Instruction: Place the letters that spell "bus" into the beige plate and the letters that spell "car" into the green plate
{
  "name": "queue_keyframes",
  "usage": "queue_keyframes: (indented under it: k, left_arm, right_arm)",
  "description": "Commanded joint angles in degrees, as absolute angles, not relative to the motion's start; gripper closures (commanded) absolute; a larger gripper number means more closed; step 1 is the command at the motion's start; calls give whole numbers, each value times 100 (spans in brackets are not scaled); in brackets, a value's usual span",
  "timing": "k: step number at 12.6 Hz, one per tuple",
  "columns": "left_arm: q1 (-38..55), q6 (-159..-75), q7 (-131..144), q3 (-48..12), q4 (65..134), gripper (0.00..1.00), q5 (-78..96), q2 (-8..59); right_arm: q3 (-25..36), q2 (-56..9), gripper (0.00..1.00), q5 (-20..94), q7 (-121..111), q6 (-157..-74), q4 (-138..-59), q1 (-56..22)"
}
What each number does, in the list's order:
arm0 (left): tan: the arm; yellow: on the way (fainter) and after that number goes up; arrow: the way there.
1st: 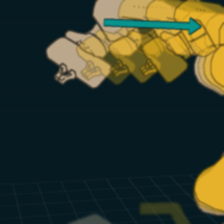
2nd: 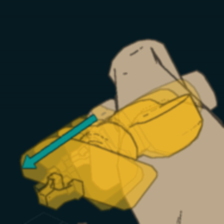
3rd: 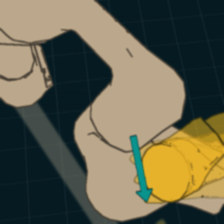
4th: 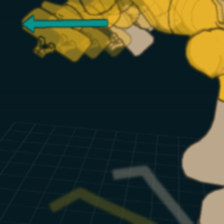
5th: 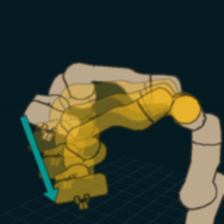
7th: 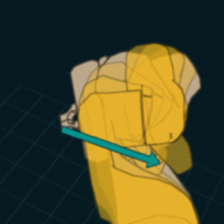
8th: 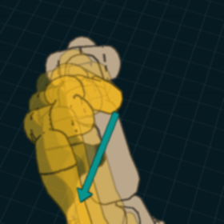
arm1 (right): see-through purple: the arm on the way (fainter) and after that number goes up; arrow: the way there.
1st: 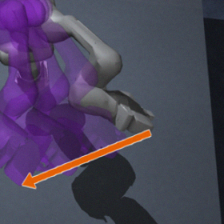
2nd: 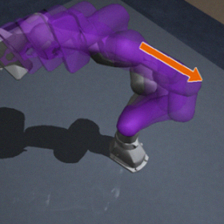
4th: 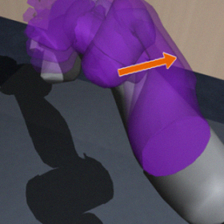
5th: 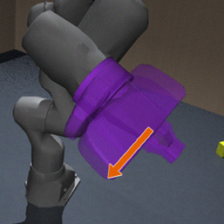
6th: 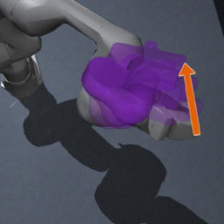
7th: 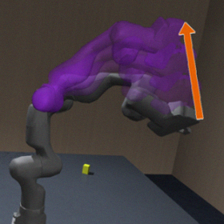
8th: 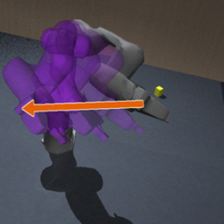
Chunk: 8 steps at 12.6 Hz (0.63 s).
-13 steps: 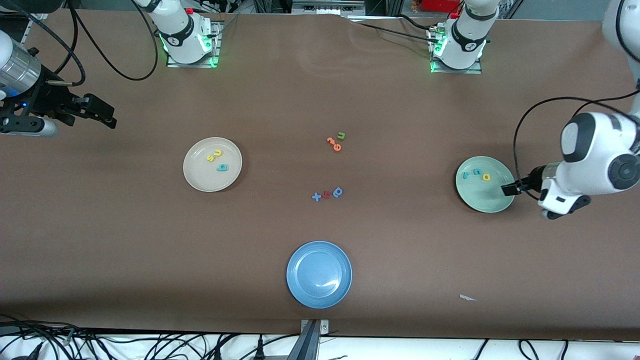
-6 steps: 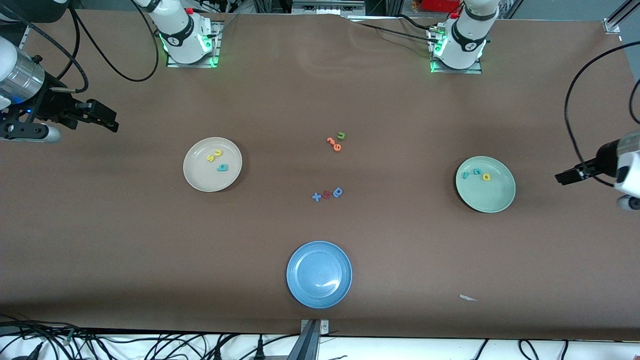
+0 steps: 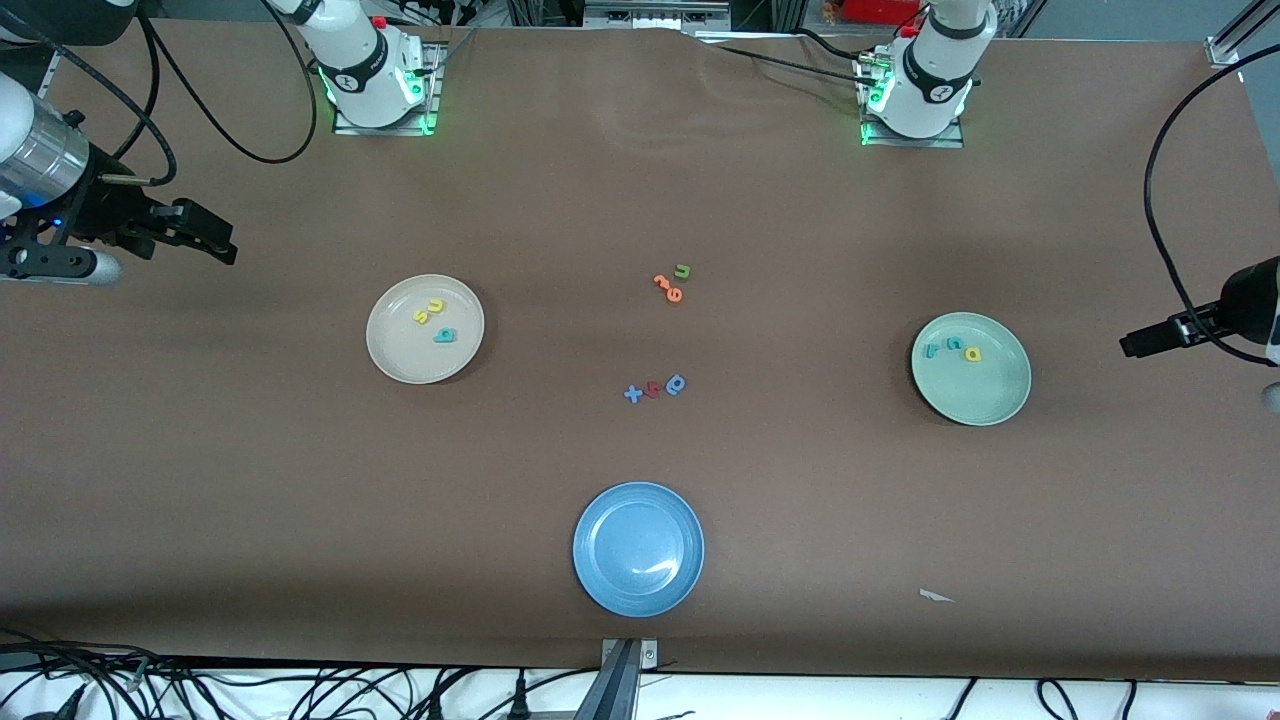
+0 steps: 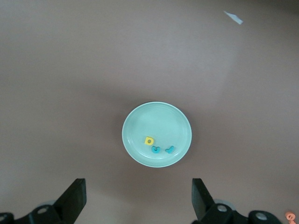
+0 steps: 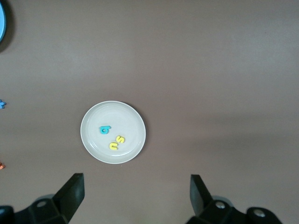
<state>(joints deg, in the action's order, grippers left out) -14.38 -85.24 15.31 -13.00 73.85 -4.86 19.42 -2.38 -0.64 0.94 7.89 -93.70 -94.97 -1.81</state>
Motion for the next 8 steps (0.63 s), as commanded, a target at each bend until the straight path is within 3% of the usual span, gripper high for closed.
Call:
queue_keyframes:
  k: [1, 4, 8]
  left_arm:
    - [-556, -8455, 828, -92, 7295, 3, 78, 1784]
    - [-352, -8884, 773, 79, 7575, 3, 105, 1775]
    - [-238, -10000, 730, 79, 8743, 4, 44, 1240]
  right_arm:
    - [-220, -53, 0, 44, 686, -9369, -9466, -202]
    - [-211, -53, 0, 53, 686, -9378, -9466, -202]
    - [-220, -53, 0, 44, 686, -9378, -9457, -202]
